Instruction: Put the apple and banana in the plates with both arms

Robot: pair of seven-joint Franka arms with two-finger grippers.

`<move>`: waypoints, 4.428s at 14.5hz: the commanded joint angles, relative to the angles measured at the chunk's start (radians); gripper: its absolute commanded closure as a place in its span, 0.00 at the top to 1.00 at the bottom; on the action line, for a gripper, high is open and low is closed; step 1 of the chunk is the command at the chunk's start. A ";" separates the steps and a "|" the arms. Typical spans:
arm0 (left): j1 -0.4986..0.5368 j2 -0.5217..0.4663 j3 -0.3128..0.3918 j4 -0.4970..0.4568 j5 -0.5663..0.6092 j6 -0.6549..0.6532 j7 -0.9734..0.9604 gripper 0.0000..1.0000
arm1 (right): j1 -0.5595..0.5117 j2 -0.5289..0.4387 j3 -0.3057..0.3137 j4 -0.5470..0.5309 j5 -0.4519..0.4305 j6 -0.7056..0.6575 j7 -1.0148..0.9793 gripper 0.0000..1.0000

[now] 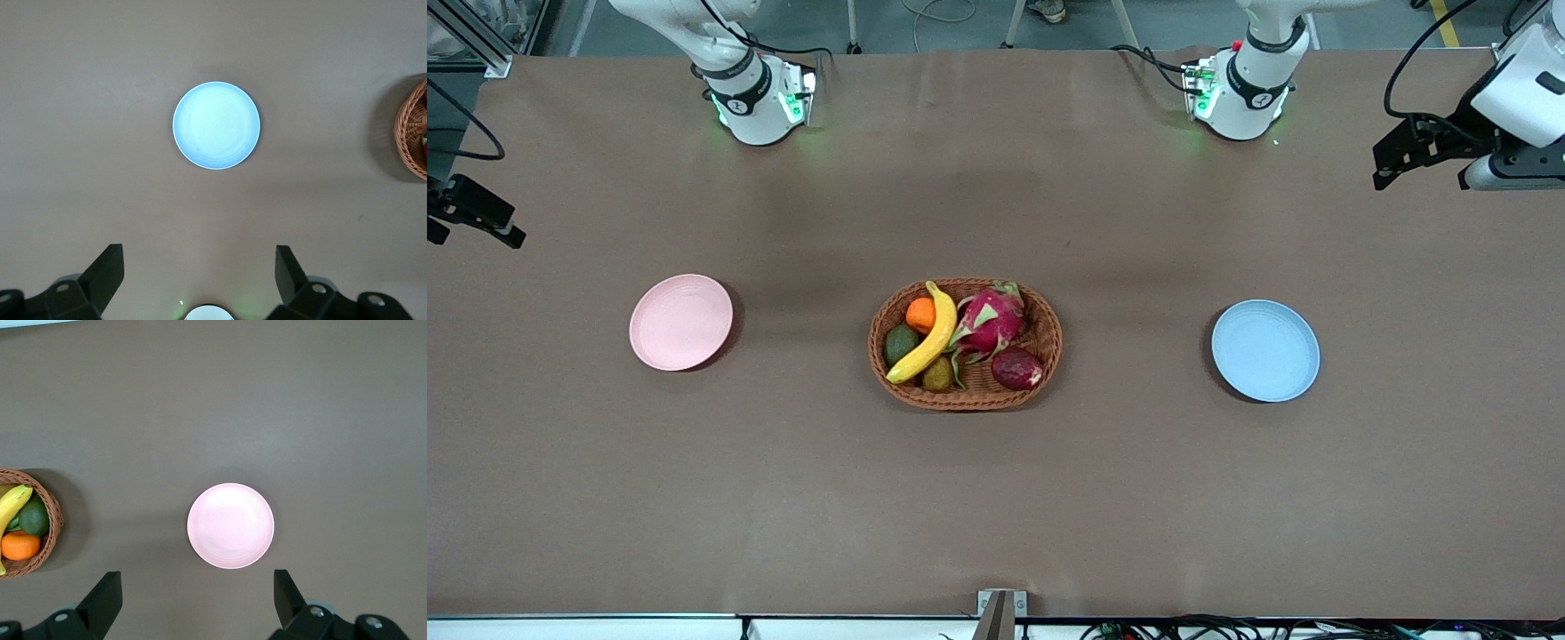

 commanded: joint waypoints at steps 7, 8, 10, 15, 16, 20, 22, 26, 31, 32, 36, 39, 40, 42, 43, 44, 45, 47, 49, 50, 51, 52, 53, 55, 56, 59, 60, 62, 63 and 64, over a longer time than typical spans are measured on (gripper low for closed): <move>-0.020 0.119 -0.026 0.086 -0.006 -0.014 0.017 1.00 | 0.006 -0.007 0.003 -0.005 -0.020 0.009 0.013 1.00; -0.026 0.139 -0.045 0.089 -0.007 0.003 0.016 1.00 | 0.006 -0.007 0.001 -0.007 -0.020 0.006 0.013 1.00; -0.043 0.178 -0.083 0.088 -0.010 0.055 -0.010 1.00 | 0.008 -0.007 0.003 -0.007 -0.020 0.006 0.013 1.00; -0.125 0.325 -0.155 0.091 -0.018 0.181 -0.275 1.00 | 0.021 0.019 0.003 -0.005 -0.020 0.012 0.005 1.00; -0.153 0.357 -0.155 0.091 -0.018 0.210 -0.352 1.00 | 0.020 0.022 0.001 -0.007 -0.018 0.011 0.011 1.00; -0.283 0.487 -0.155 0.095 -0.016 0.368 -0.674 1.00 | 0.021 0.047 -0.003 0.002 -0.020 0.018 0.008 1.00; -0.329 0.549 -0.155 0.100 -0.015 0.465 -0.804 1.00 | 0.026 0.076 -0.002 0.014 -0.018 0.018 0.008 1.00; -0.398 0.661 -0.154 0.109 -0.006 0.646 -0.964 1.00 | 0.090 0.188 0.001 0.041 -0.017 0.046 0.000 1.00; -0.449 0.767 -0.151 0.109 -0.004 0.824 -1.112 1.00 | 0.248 0.303 0.001 0.016 0.012 0.124 0.151 1.00; -0.455 0.785 -0.151 0.109 -0.004 0.859 -1.141 1.00 | 0.293 0.323 0.001 0.014 0.026 0.145 0.237 1.00; -0.475 0.840 -0.143 0.111 -0.004 0.950 -1.179 1.00 | 0.441 0.427 0.001 0.008 0.101 0.251 0.560 1.00; -0.475 0.868 -0.142 0.111 -0.003 0.997 -1.181 1.00 | 0.535 0.504 0.001 0.011 0.140 0.343 0.708 1.00; -0.475 0.873 -0.142 0.111 -0.004 1.006 -1.181 1.00 | 0.564 0.533 0.001 0.016 0.140 0.381 0.777 1.00; -0.480 0.888 -0.142 0.111 -0.004 1.042 -1.181 1.00 | 0.607 0.590 0.001 0.022 0.140 0.449 0.905 1.00; -0.480 0.900 -0.142 0.111 -0.003 1.065 -1.179 0.99 | 0.626 0.611 0.001 0.024 0.140 0.480 0.975 0.99; -0.481 0.906 -0.140 0.111 -0.003 1.078 -1.179 0.98 | 0.638 0.626 0.001 0.033 0.140 0.491 1.031 0.97; -0.483 0.915 -0.140 0.111 -0.003 1.086 -1.179 0.94 | 0.646 0.643 0.001 0.047 0.141 0.489 1.077 0.97; -0.498 0.917 -0.125 0.111 -0.003 1.088 -1.179 0.85 | 0.652 0.677 0.001 0.067 0.143 0.491 1.149 0.92; -0.501 0.914 -0.122 0.111 -0.003 1.088 -1.178 0.71 | 0.654 0.709 0.001 0.096 0.143 0.491 1.192 0.87; -0.501 0.911 -0.122 0.111 -0.003 1.086 -1.176 0.62 | 0.655 0.725 0.001 0.109 0.143 0.491 1.220 0.85; -0.501 0.903 -0.120 0.111 -0.001 1.083 -1.173 0.51 | 0.660 0.732 0.001 0.119 0.143 0.491 1.240 0.85; -0.500 0.893 -0.120 0.112 -0.001 1.076 -1.173 0.41 | 0.667 0.739 0.001 0.125 0.141 0.491 1.246 0.83; -0.495 0.870 -0.120 0.111 -0.001 1.066 -1.173 0.34 | 0.669 0.742 0.001 0.125 0.141 0.491 1.246 0.83; -0.483 0.824 -0.120 0.111 -0.001 1.005 -1.173 0.27 | 0.669 0.748 0.001 0.126 0.143 0.492 1.246 0.83; -0.466 0.779 -0.117 0.109 0.001 0.958 -1.169 0.27 | 0.669 0.751 0.001 0.126 0.164 0.492 1.246 0.83; -0.400 0.690 -0.117 0.103 0.037 0.818 -1.131 0.24 | 0.669 0.754 0.001 0.126 0.195 0.492 1.244 0.82; -0.374 0.669 -0.114 0.094 0.063 0.745 -1.097 0.24 | 0.669 0.755 0.001 0.126 0.195 0.492 1.246 0.81; -0.310 0.621 -0.116 0.053 0.169 0.651 -1.037 0.24 | 0.669 0.765 0.001 0.129 0.196 0.494 1.246 0.78; -0.273 0.585 -0.120 -0.001 0.218 0.651 -0.994 0.24 | 0.669 0.766 0.001 0.131 0.198 0.503 1.246 0.78; -0.239 0.557 -0.120 -0.041 0.235 0.651 -0.942 0.24 | 0.667 0.766 0.001 0.131 0.198 0.511 1.246 0.77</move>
